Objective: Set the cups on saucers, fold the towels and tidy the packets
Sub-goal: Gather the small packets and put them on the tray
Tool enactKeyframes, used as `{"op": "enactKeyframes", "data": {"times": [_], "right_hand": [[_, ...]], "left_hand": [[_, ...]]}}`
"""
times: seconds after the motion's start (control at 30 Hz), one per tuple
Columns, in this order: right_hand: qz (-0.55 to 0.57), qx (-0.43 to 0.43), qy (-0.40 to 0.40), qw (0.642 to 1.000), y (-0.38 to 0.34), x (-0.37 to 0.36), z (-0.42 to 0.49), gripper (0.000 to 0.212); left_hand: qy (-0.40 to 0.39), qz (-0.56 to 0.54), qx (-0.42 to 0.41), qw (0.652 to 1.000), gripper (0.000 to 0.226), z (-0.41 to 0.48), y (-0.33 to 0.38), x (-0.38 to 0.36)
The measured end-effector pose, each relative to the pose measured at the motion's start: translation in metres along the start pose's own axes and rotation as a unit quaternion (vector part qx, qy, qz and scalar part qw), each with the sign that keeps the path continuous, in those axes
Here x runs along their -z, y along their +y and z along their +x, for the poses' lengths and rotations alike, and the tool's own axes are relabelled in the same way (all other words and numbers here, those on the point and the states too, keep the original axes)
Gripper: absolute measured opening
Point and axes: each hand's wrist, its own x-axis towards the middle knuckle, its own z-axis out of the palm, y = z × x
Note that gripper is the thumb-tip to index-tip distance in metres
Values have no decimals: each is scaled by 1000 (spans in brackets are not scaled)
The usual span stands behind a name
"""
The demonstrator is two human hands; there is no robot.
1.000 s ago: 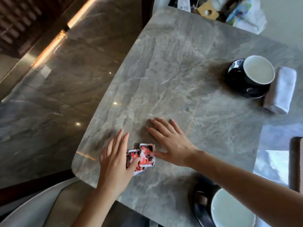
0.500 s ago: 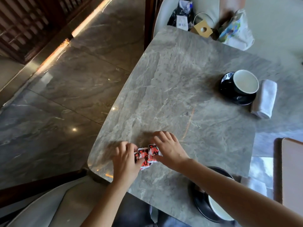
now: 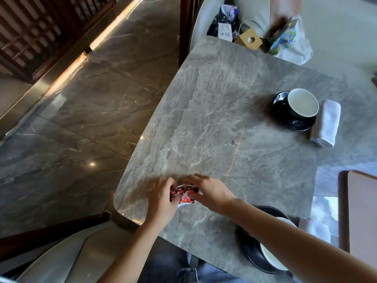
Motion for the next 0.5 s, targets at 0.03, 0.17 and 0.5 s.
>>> {"op": "enactKeyframes", "data": {"times": [0.03,0.17,0.5], "right_hand": [[-2,-1,10,1000,-1,-2,1,37],[-2,0,43,999,-3,-8,3,30],[138,-58,105,983,1,-10,2,22]], "left_hand": [[-1,-18,-3,1000,17,0,-2,1],[-13,-99,6,995,12,-2,-9,4],[65,-201,37,977,8,-7,-1,8]]}}
